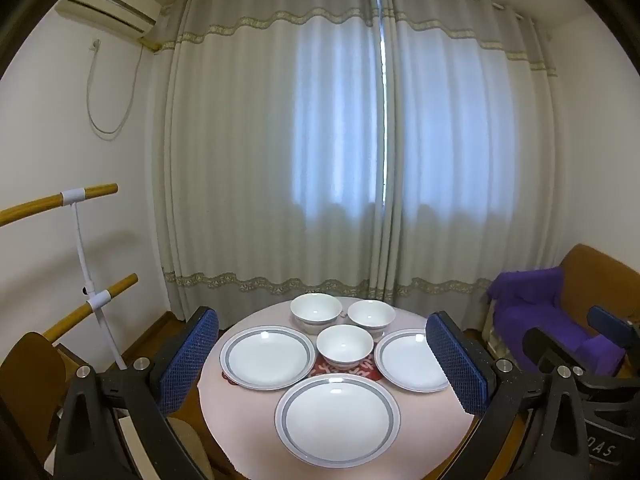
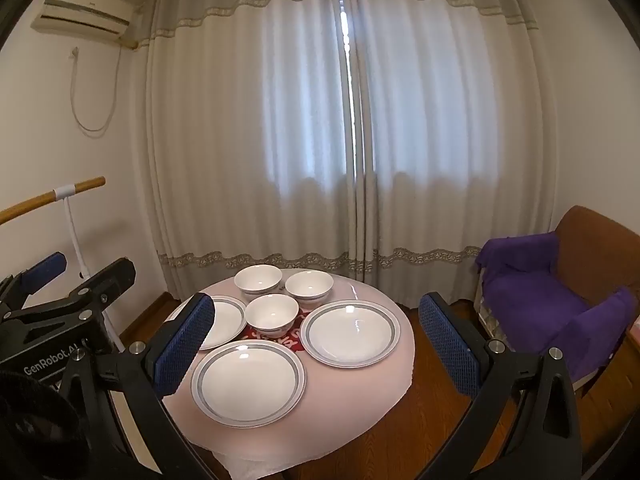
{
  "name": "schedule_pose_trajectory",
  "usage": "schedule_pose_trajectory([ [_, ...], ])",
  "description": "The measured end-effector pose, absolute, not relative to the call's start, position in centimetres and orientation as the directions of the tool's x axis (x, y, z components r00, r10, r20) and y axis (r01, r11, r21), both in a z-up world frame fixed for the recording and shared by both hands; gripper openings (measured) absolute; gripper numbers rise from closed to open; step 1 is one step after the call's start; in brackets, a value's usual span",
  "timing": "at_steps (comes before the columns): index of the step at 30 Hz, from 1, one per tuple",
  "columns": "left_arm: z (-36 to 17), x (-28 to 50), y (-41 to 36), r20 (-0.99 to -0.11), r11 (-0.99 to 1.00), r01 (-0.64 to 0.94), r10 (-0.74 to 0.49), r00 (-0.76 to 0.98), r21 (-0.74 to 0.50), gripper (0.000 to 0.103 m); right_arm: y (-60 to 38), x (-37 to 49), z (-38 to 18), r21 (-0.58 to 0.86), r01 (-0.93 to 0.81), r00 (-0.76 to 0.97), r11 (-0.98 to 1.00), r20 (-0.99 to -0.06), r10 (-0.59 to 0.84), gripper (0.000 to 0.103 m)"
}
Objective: Organize plates and bowls
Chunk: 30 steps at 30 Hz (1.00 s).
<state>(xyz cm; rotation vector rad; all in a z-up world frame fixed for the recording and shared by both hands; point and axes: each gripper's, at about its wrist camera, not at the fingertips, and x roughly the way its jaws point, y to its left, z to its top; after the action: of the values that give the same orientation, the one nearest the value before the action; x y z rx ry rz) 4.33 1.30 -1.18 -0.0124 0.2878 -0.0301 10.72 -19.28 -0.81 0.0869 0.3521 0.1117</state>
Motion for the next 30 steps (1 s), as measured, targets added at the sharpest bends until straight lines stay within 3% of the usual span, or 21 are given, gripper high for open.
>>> schedule_pose_trajectory([
  [30,-1.5,4.4,2.1,-0.268,0.999,0.037,-0.044,0.962,-0.031,0.102,-19.4,11.2,-0.9,0.105,-0.081,0.930,0.991,-0.351,0.113,0.103],
])
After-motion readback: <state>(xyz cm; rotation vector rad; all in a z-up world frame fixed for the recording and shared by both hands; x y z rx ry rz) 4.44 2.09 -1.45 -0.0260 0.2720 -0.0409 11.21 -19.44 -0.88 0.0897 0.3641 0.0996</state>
